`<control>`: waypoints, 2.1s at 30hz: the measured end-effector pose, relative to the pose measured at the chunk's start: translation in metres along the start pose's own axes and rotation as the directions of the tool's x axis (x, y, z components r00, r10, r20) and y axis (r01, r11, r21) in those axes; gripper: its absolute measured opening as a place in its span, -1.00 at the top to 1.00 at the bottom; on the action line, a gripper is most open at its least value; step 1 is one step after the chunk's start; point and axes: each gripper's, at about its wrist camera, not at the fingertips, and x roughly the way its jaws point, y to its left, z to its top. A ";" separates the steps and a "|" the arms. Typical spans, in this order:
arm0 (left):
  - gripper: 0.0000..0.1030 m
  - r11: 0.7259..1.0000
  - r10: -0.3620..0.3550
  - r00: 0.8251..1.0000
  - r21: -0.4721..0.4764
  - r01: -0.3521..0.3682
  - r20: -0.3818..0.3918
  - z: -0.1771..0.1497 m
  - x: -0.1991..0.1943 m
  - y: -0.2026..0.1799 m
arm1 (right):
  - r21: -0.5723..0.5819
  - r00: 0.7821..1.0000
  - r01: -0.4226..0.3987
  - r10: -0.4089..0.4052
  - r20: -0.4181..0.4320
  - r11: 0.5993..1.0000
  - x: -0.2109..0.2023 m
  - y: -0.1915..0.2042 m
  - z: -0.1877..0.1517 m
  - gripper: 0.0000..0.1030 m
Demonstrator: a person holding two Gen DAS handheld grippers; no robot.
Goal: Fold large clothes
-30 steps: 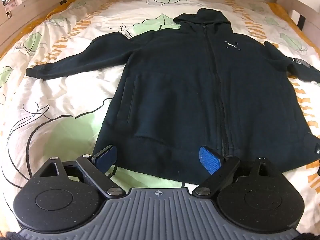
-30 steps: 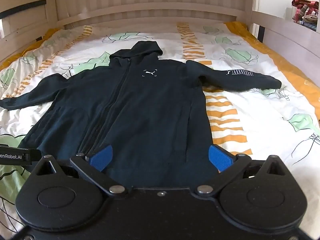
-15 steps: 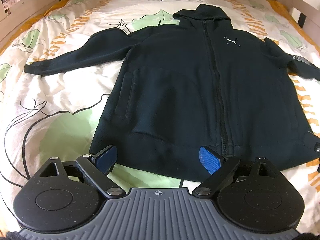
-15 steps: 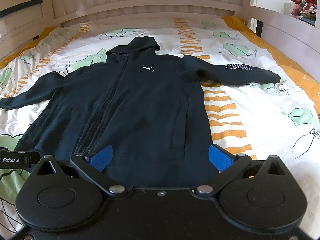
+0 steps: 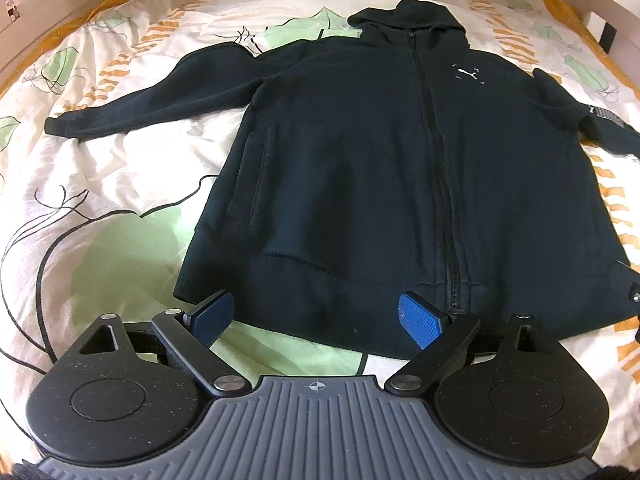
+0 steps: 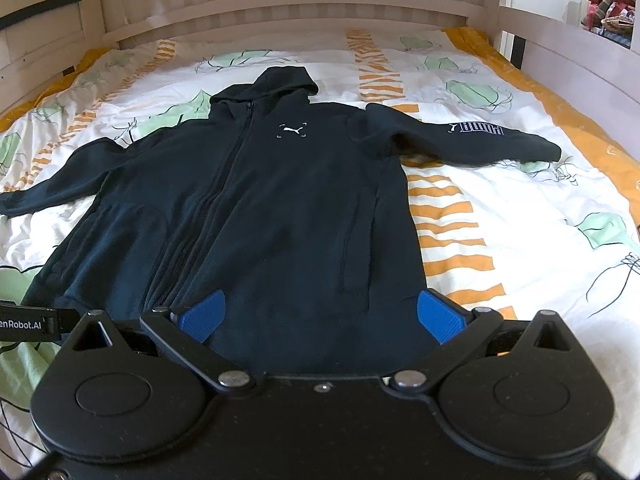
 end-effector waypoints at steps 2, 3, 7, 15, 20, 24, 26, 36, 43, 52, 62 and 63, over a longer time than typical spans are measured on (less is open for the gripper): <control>-0.74 1.000 -0.001 1.000 0.000 0.001 -0.003 0.000 0.001 0.000 | 0.001 1.000 -0.003 0.003 -0.004 1.000 0.001 0.000 0.001 -0.98; -0.74 1.000 -0.001 1.000 0.001 0.001 -0.003 0.000 0.002 0.001 | 0.000 1.000 -0.003 0.003 -0.005 1.000 0.001 0.000 0.001 -0.98; -0.74 1.000 -0.003 1.000 0.000 0.003 -0.008 0.000 0.004 0.001 | -0.001 1.000 -0.003 0.003 -0.012 1.000 0.003 0.001 0.001 -0.98; -0.74 1.000 -0.007 1.000 -0.004 0.007 -0.024 0.001 0.010 0.003 | -0.015 1.000 -0.007 0.006 -0.028 1.000 0.009 0.007 0.002 -0.98; -0.74 1.000 -0.002 0.999 0.000 0.002 -0.032 0.002 0.013 0.002 | -0.011 0.999 -0.015 0.015 -0.040 1.000 0.012 0.008 0.003 -0.98; -0.74 1.000 -0.001 0.999 -0.001 0.001 -0.033 0.003 0.014 0.002 | -0.007 0.998 -0.024 0.023 -0.054 1.000 0.017 0.009 0.004 -0.98; -0.74 1.000 0.000 0.999 -0.002 0.000 -0.035 0.004 0.015 0.001 | -0.007 0.998 -0.026 0.026 -0.058 1.000 0.019 0.009 0.005 -0.98; -0.73 0.998 -0.038 0.999 -0.052 0.038 -0.003 0.023 0.028 0.018 | 0.002 0.996 -0.046 0.046 -0.078 0.999 0.037 0.011 0.013 -0.98; -0.73 0.940 -0.217 0.972 -0.249 0.233 0.089 0.047 0.050 0.069 | -0.015 0.994 -0.088 0.087 -0.073 0.996 0.053 0.018 0.025 -0.98; -0.74 0.872 -0.212 0.961 -0.411 0.268 0.176 0.087 0.083 0.146 | -0.038 0.987 -0.155 0.153 -0.048 0.987 0.079 0.038 0.052 -0.98; -0.74 0.834 -0.048 0.979 -0.531 0.149 0.200 0.132 0.116 0.246 | -0.059 0.977 -0.211 0.210 -0.036 0.976 0.100 0.068 0.075 -0.98; -0.74 0.828 -0.028 0.981 -0.545 0.131 0.193 0.136 0.120 0.256 | -0.066 0.976 -0.215 0.213 -0.036 0.974 0.102 0.071 0.077 -0.98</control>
